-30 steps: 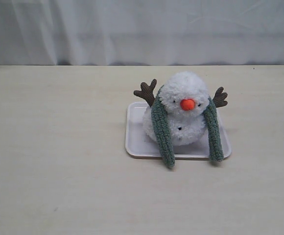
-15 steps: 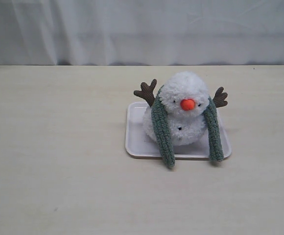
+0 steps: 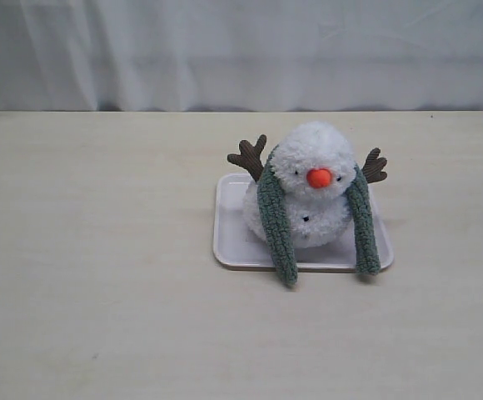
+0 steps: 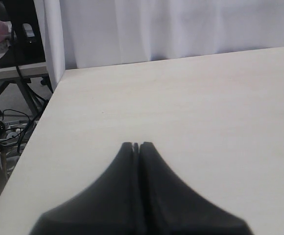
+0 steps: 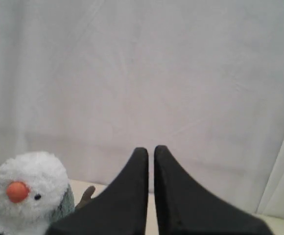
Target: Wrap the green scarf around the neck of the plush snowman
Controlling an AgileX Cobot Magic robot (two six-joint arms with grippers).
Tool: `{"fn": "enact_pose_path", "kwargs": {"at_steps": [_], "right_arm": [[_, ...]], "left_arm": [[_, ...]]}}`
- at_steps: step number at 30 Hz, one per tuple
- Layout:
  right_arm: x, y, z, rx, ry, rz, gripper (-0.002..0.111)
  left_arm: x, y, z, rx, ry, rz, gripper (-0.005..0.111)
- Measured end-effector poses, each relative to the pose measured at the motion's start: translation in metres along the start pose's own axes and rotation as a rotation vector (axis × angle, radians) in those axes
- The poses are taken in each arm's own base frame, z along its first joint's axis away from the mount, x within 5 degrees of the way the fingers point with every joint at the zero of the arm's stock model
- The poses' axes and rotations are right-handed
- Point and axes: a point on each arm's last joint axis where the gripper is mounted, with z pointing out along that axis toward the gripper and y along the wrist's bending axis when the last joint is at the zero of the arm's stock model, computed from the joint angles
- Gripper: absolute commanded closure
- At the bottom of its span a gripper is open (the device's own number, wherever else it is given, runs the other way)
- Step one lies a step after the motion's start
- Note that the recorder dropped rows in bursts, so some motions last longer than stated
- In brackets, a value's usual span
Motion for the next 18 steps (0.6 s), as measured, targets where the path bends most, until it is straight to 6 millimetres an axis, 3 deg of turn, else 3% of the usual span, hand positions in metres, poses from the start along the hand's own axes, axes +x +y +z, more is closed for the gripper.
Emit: {"fn": "enact_pose_path", "kwargs": {"at_steps": [9, 18], "right_arm": [[0.016, 0.001, -0.002, -0.015, 0.180, 0.012, 0.104], [0.022, 0.002, -0.003, -0.007, 0.250, 0.119, 0.104]], "left_arm": [[0.000, 0.000, 0.000, 0.000, 0.000, 0.000, 0.107], [0.000, 0.000, 0.000, 0.000, 0.000, 0.000, 0.107]]}}
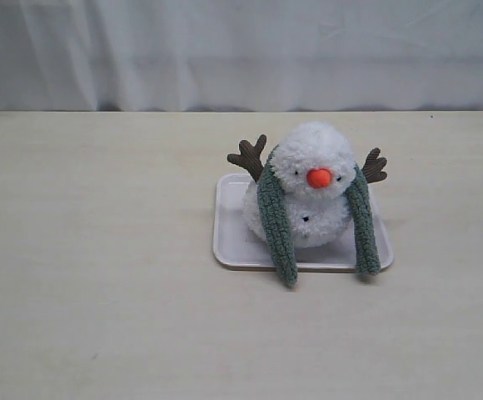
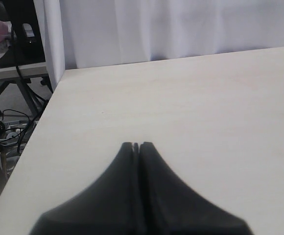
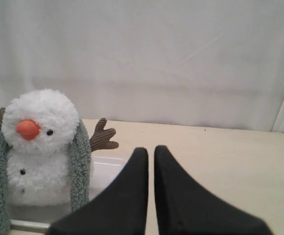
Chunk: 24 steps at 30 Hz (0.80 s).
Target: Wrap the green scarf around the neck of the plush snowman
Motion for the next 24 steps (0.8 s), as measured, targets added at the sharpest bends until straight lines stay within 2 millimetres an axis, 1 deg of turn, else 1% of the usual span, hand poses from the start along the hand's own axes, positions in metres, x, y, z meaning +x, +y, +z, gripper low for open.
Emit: {"fn": "enact_pose_path", "kwargs": {"at_steps": [9, 15, 19, 24], "right_arm": [[0.010, 0.000, -0.001, 0.004, 0.113, 0.012, 0.104], [0.020, -0.001, -0.002, 0.008, 0.220, 0.014, 0.104], [0.021, -0.001, -0.002, 0.009, 0.230, 0.020, 0.104], [0.021, -0.001, -0.002, 0.020, 0.232, 0.071, 0.104]], "left_arm": [[0.000, 0.000, 0.000, 0.000, 0.000, 0.000, 0.107], [0.000, 0.000, 0.000, 0.000, 0.000, 0.000, 0.107], [0.000, 0.000, 0.000, 0.000, 0.000, 0.000, 0.107], [0.000, 0.000, 0.000, 0.000, 0.000, 0.000, 0.107]]}}
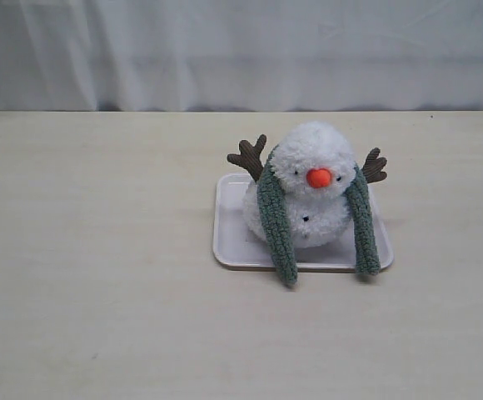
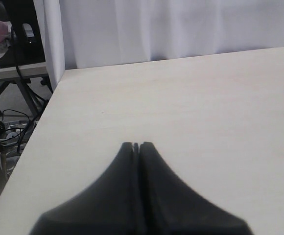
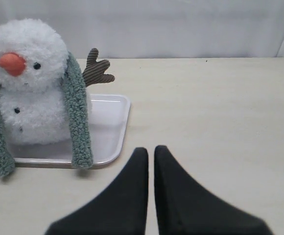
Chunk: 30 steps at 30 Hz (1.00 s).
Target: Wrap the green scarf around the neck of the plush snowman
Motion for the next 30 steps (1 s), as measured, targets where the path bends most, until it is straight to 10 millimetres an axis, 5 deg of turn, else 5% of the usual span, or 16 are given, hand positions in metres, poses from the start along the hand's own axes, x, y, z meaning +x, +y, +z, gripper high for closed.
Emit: {"fn": "enact_pose_path", "kwargs": {"at_steps": [30], "right_arm": [[0.0011, -0.0018, -0.0001, 0.032, 0.012, -0.016, 0.104]], "left_arm": [[0.0000, 0.0000, 0.0000, 0.000, 0.000, 0.000, 0.107]]}}
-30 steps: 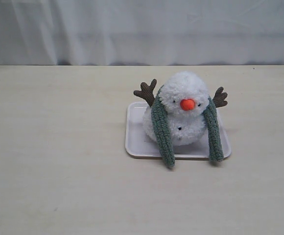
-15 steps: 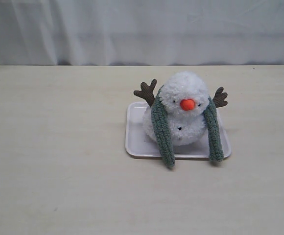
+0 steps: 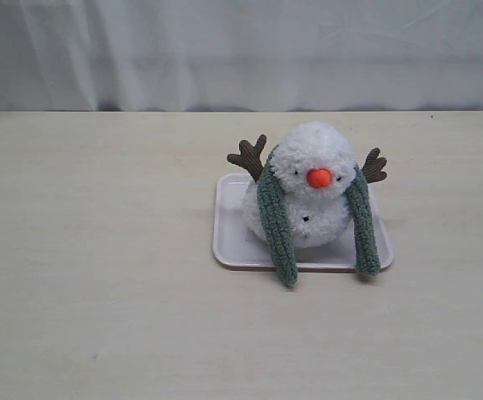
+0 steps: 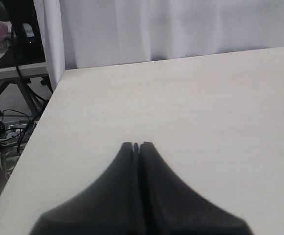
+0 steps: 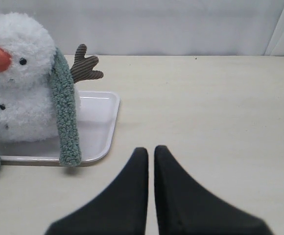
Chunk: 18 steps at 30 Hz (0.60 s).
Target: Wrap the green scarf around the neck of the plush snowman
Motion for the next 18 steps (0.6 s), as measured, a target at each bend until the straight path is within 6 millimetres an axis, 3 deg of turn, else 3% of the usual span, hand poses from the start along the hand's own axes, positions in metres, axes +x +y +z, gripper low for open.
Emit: {"fn": "enact_pose_path", "kwargs": {"at_steps": [18], "right_arm": [[0.0000, 0.0000, 0.0000, 0.000, 0.000, 0.021, 0.104]], "left_arm": [[0.0000, 0.0000, 0.0000, 0.000, 0.000, 0.000, 0.107]]}}
